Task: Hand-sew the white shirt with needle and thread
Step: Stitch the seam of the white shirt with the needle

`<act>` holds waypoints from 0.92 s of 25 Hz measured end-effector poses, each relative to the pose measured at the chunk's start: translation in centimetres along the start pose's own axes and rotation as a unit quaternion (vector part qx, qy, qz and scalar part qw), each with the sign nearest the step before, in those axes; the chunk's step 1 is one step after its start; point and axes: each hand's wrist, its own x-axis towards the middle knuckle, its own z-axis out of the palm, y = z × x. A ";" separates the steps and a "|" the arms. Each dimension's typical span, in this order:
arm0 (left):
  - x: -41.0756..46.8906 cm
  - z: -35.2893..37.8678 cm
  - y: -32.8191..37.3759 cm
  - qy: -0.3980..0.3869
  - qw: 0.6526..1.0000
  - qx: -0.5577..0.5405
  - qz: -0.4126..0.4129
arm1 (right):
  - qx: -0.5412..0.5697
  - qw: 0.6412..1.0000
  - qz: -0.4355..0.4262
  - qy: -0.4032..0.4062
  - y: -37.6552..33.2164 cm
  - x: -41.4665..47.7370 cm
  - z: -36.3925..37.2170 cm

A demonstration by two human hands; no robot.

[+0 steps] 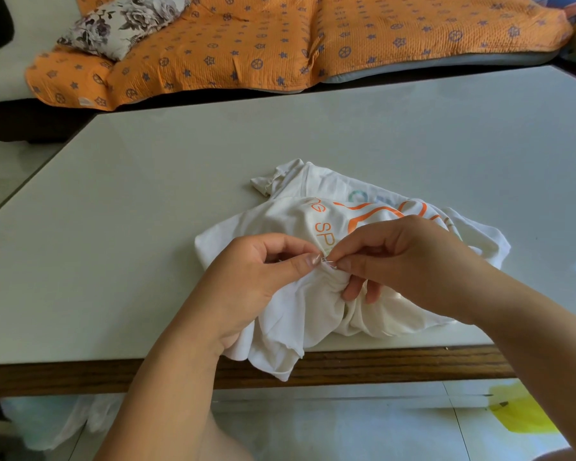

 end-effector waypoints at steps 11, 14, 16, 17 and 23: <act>0.2 0.3 0.0 0.014 0.997 -0.068 -0.026 | 0.111 0.990 0.037 0.078 -0.1 0.0 1.4; 0.2 0.6 0.0 0.025 0.997 -0.073 -0.032 | 0.105 0.990 0.032 0.093 0.0 0.0 1.8; 0.2 0.8 0.0 0.028 0.995 -0.091 -0.038 | 0.093 0.991 0.009 0.098 0.1 -0.3 2.2; 0.2 0.8 0.0 0.028 0.994 -0.099 -0.041 | 0.079 0.992 -0.003 0.103 0.1 -0.4 2.5; 0.2 0.9 -0.1 0.018 0.995 -0.091 -0.043 | 0.088 0.984 -0.032 0.151 0.4 -0.2 3.1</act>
